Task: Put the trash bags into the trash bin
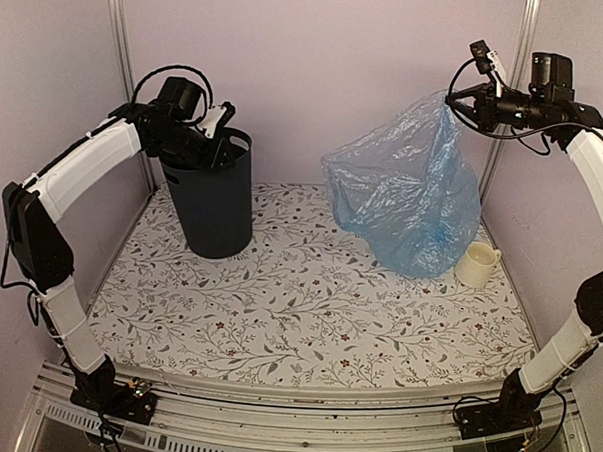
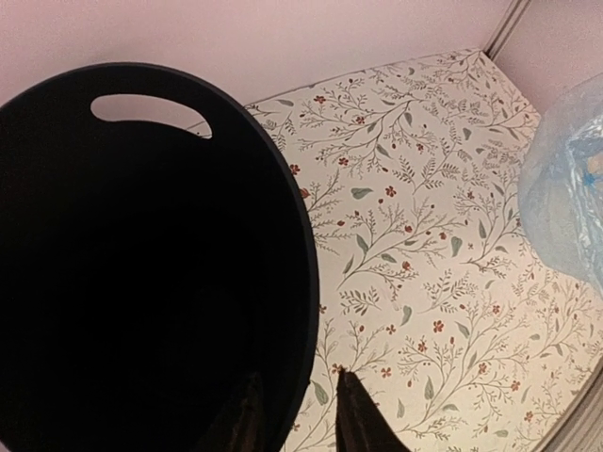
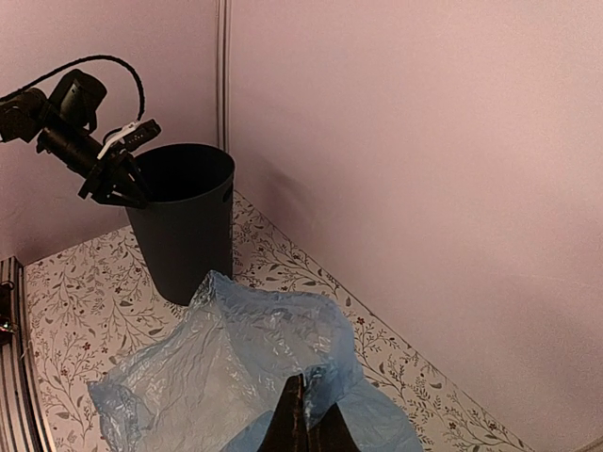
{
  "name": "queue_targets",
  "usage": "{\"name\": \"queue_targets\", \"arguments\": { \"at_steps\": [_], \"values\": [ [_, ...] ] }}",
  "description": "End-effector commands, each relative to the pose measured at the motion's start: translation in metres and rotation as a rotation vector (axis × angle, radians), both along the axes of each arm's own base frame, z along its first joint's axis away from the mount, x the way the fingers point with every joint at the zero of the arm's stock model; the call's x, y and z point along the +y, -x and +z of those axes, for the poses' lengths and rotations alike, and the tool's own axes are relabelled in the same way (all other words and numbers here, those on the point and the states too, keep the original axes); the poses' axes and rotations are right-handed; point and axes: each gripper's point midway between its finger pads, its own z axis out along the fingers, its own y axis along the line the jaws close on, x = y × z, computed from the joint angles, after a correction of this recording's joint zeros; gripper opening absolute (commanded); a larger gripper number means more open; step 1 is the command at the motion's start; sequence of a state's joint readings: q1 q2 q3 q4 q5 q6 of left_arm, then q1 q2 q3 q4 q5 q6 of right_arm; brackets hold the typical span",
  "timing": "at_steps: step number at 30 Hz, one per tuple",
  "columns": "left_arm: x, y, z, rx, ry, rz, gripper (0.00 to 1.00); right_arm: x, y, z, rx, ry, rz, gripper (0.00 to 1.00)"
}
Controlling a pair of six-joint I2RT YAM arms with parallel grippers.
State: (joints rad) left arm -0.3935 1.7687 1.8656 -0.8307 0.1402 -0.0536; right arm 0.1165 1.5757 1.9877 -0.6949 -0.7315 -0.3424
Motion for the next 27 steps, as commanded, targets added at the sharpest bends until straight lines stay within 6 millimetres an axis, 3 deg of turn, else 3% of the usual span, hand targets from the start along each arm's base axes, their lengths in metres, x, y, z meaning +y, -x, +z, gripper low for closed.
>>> {"name": "queue_targets", "arguments": {
  "at_steps": [1,4,9,21,27],
  "values": [
    [-0.005,-0.001,-0.008,0.037,0.015,-0.025,0.25,-0.003,0.009,0.005,-0.020,0.004,0.001,0.02],
    [-0.006,0.000,-0.011,0.053,0.016,-0.028,0.21,-0.003,0.009,0.005,-0.019,0.004,0.000,0.02],
    [-0.006,0.000,-0.014,0.059,0.001,-0.026,0.29,-0.002,0.009,0.004,-0.017,0.005,0.003,0.02],
    [-0.019,0.008,-0.011,0.068,-0.016,-0.061,0.10,-0.001,0.010,0.002,-0.012,0.003,0.009,0.02],
    [-0.020,0.014,-0.017,0.080,-0.060,-0.054,0.11,-0.001,0.012,0.001,-0.011,0.001,0.012,0.02]
  ]
}}
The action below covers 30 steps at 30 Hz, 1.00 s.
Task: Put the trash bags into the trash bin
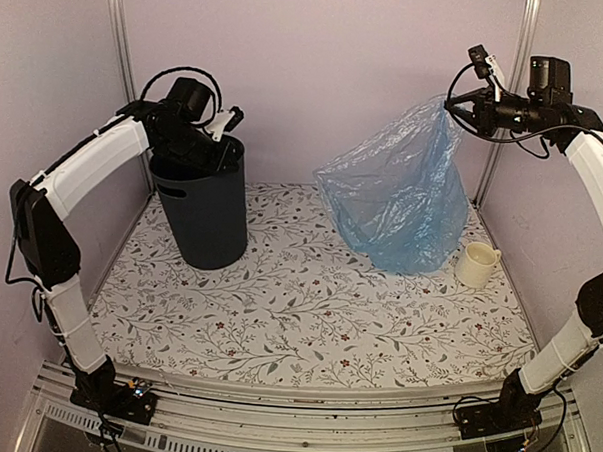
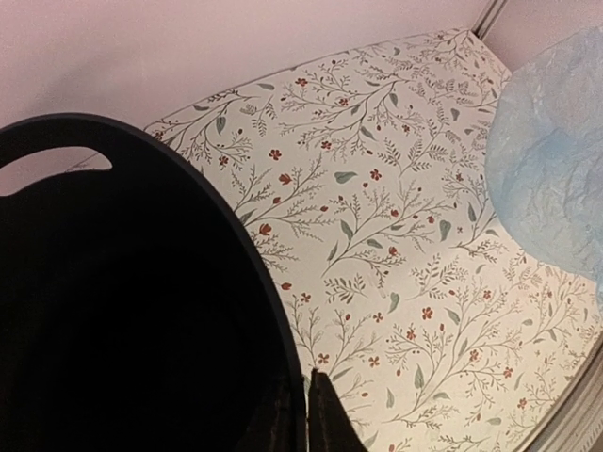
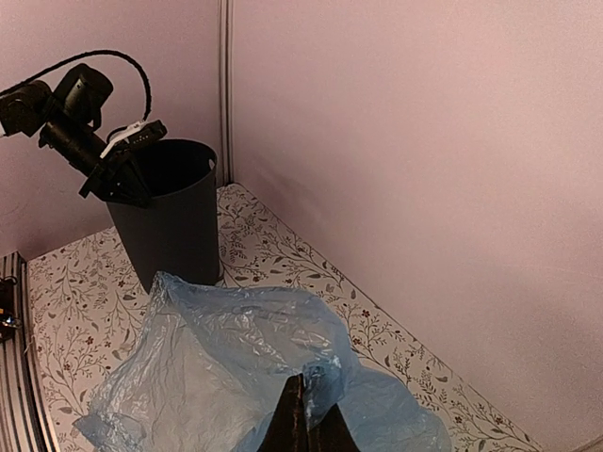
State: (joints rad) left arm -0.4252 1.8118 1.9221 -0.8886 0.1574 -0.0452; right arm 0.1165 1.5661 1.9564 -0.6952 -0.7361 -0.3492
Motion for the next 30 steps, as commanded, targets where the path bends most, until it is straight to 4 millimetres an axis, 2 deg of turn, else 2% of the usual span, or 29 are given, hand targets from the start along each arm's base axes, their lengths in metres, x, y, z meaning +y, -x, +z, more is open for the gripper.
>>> {"name": "queue_targets", "arguments": {
  "at_steps": [1,6,11,14,18,23,30],
  "values": [
    [-0.003,0.008,-0.011,0.041,-0.055,-0.006,0.11,-0.002,0.011,0.009,-0.028,-0.005,0.006,0.02],
    [-0.008,0.013,-0.013,0.056,-0.083,-0.010,0.12,-0.002,0.012,0.009,-0.029,-0.006,0.007,0.02],
    [-0.021,0.022,-0.009,0.047,-0.096,-0.039,0.02,-0.002,0.014,0.011,-0.035,-0.007,0.006,0.02],
    [-0.036,0.031,-0.002,0.029,-0.098,-0.080,0.00,-0.003,0.016,0.011,-0.037,-0.006,0.001,0.02],
    [-0.071,0.052,0.008,-0.014,-0.101,-0.174,0.00,-0.009,0.013,0.016,-0.058,0.000,-0.049,0.02],
    [-0.124,0.091,0.015,-0.045,-0.075,-0.324,0.00,-0.028,0.004,0.034,-0.109,0.008,-0.174,0.02],
    [-0.185,0.129,0.023,-0.080,-0.034,-0.462,0.00,-0.054,-0.003,0.050,-0.146,-0.004,-0.327,0.02]
  ]
}}
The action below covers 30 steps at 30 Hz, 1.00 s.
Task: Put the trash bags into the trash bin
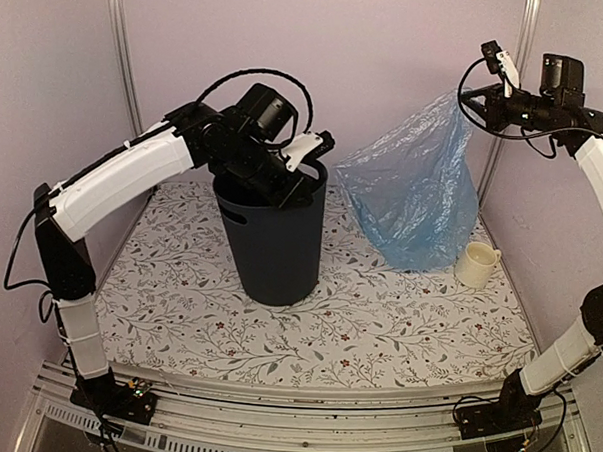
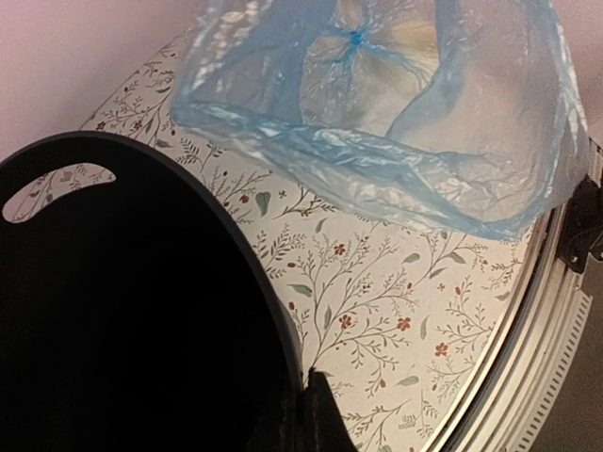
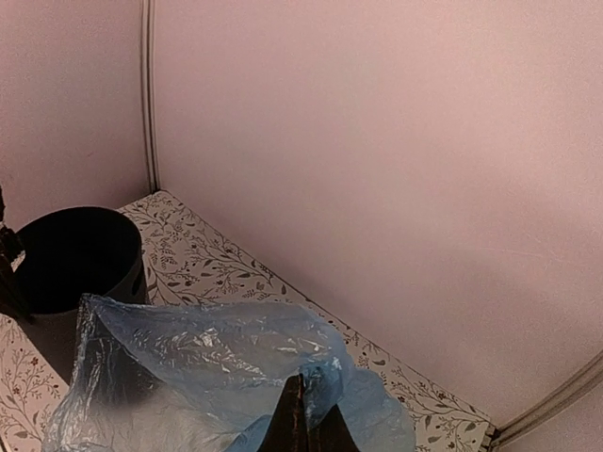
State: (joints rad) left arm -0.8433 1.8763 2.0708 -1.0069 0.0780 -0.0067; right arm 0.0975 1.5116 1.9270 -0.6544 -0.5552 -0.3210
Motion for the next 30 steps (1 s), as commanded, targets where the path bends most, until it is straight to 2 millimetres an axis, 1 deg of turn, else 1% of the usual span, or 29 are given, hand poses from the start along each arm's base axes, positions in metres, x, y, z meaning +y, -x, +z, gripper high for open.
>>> {"name": "queue_targets", "arguments": {
  "at_steps": [1,5,6,7,8,9,13,16,18,19,21,22,25,27,28,29,30],
  "values": [
    [-0.041,0.016,0.016,-0.045,0.067,-0.096,0.00,-0.025,0.007,0.041,-0.105,-0.023,-0.143,0.02],
    [-0.066,0.033,0.020,-0.058,0.096,-0.167,0.00,-0.032,0.015,0.050,-0.129,-0.032,-0.170,0.02],
    [-0.071,0.037,0.022,-0.063,0.103,-0.183,0.00,-0.034,0.016,0.050,-0.129,-0.031,-0.174,0.02],
    [-0.075,0.042,0.029,-0.070,0.118,-0.202,0.00,-0.035,0.017,0.050,-0.130,-0.031,-0.176,0.02],
    [-0.084,0.043,0.016,-0.057,0.100,-0.217,0.00,-0.037,0.019,0.050,-0.133,-0.032,-0.180,0.02],
    [-0.089,0.045,0.012,-0.056,0.097,-0.231,0.00,-0.038,0.019,0.049,-0.131,-0.032,-0.184,0.02],
    [-0.100,0.052,0.003,-0.054,0.090,-0.265,0.00,-0.044,0.019,0.047,-0.127,-0.036,-0.196,0.02],
    [-0.104,0.051,-0.004,-0.045,0.087,-0.263,0.00,-0.047,0.021,0.051,-0.136,-0.039,-0.204,0.02],
    [-0.105,0.051,-0.003,-0.045,0.094,-0.268,0.00,-0.049,0.022,0.055,-0.145,-0.040,-0.209,0.02],
    [-0.106,0.052,-0.002,-0.047,0.099,-0.270,0.05,-0.049,0.022,0.055,-0.146,-0.040,-0.211,0.02],
    [-0.106,0.052,0.003,-0.055,0.110,-0.267,0.18,-0.050,0.022,0.058,-0.151,-0.041,-0.213,0.02],
    [-0.106,0.051,0.006,-0.062,0.114,-0.263,0.22,-0.050,0.022,0.059,-0.154,-0.042,-0.217,0.02],
    [-0.104,0.052,0.023,-0.085,0.147,-0.249,0.33,-0.052,0.020,0.064,-0.156,-0.058,-0.225,0.02],
    [-0.102,0.051,0.037,-0.108,0.181,-0.233,0.42,-0.050,0.022,0.073,-0.171,-0.069,-0.218,0.02],
    [-0.102,0.050,0.040,-0.115,0.192,-0.222,0.46,-0.050,0.024,0.078,-0.177,-0.077,-0.217,0.02],
    [-0.096,0.052,0.062,-0.148,0.233,-0.213,0.48,-0.049,0.026,0.085,-0.187,-0.081,-0.212,0.02],
    [-0.093,0.052,0.076,-0.171,0.268,-0.201,0.49,-0.049,0.028,0.091,-0.199,-0.084,-0.207,0.02]
  ]
}}
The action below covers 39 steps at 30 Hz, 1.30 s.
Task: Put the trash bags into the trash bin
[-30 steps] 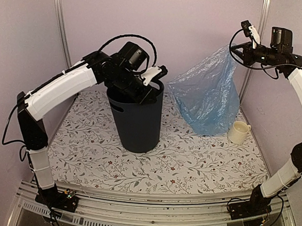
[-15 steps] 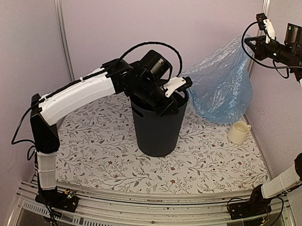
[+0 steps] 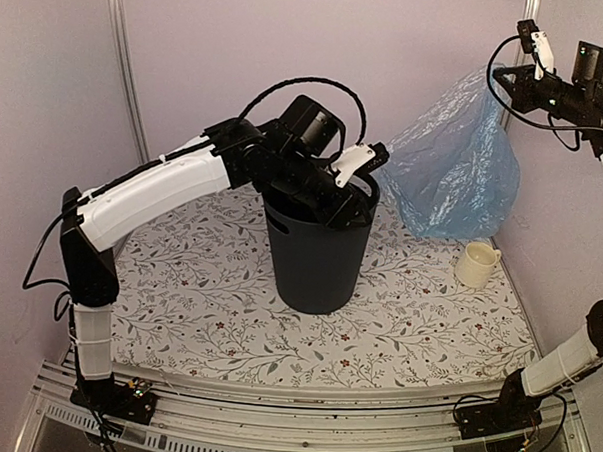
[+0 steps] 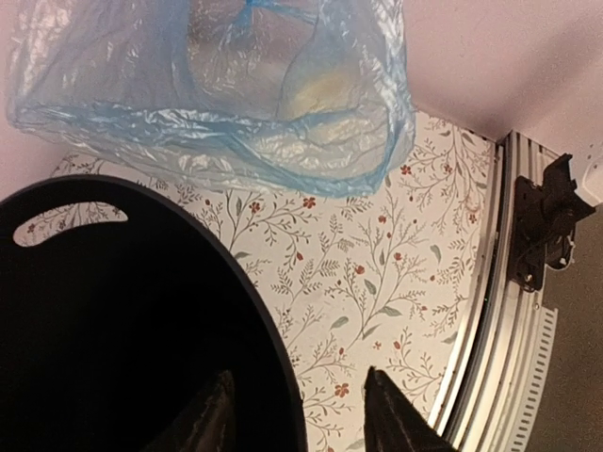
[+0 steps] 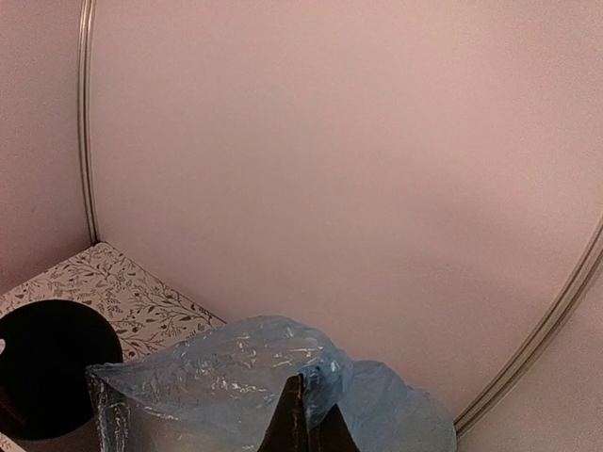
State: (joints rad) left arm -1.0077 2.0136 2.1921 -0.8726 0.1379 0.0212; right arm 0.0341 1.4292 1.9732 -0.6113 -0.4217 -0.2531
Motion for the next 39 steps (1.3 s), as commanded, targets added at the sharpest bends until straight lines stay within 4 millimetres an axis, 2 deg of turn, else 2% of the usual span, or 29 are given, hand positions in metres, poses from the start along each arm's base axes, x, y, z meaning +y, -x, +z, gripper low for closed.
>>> {"name": "queue_targets", "arguments": {
  "at_steps": [1,3,7,9,12,15,17,20,21,23,26,32,39],
  "values": [
    [0.008,0.006,0.080,-0.106,0.199,0.036,0.49,-0.001,0.012,0.038,-0.079,-0.032,0.002,0.02],
    [0.011,0.007,0.097,-0.122,0.259,0.057,0.53,0.001,0.014,0.044,-0.092,-0.035,0.019,0.02],
    [0.018,0.003,0.127,-0.122,0.386,0.097,0.65,0.006,0.010,0.041,-0.079,-0.044,0.049,0.02],
    [0.022,-0.006,0.137,-0.091,0.451,0.136,0.71,0.009,0.011,0.043,-0.082,-0.049,0.066,0.02],
    [0.024,-0.024,0.145,0.010,0.570,0.171,0.73,0.011,0.017,0.053,-0.105,-0.055,0.083,0.02],
    [0.018,-0.042,0.140,0.118,0.652,0.163,0.76,0.012,0.020,0.063,-0.125,-0.065,0.091,0.02],
    [0.007,-0.051,0.131,0.173,0.673,0.159,0.76,0.013,0.020,0.062,-0.117,-0.077,0.098,0.02],
    [-0.012,-0.056,0.118,0.261,0.700,0.142,0.76,0.014,0.019,0.055,-0.097,-0.081,0.104,0.02],
    [-0.022,-0.060,0.104,0.297,0.695,0.135,0.76,0.014,0.019,0.054,-0.094,-0.081,0.104,0.02],
    [-0.038,-0.060,0.088,0.347,0.694,0.106,0.76,0.014,0.021,0.055,-0.097,-0.082,0.105,0.02],
    [-0.049,-0.060,0.078,0.358,0.685,0.088,0.76,0.015,0.027,0.059,-0.106,-0.082,0.108,0.02],
    [-0.054,-0.066,0.069,0.376,0.685,0.096,0.75,0.018,0.038,0.065,-0.122,-0.078,0.134,0.02],
    [-0.048,-0.067,0.074,0.421,0.765,0.052,0.70,0.022,0.043,0.063,-0.118,-0.071,0.164,0.02]
  ]
}}
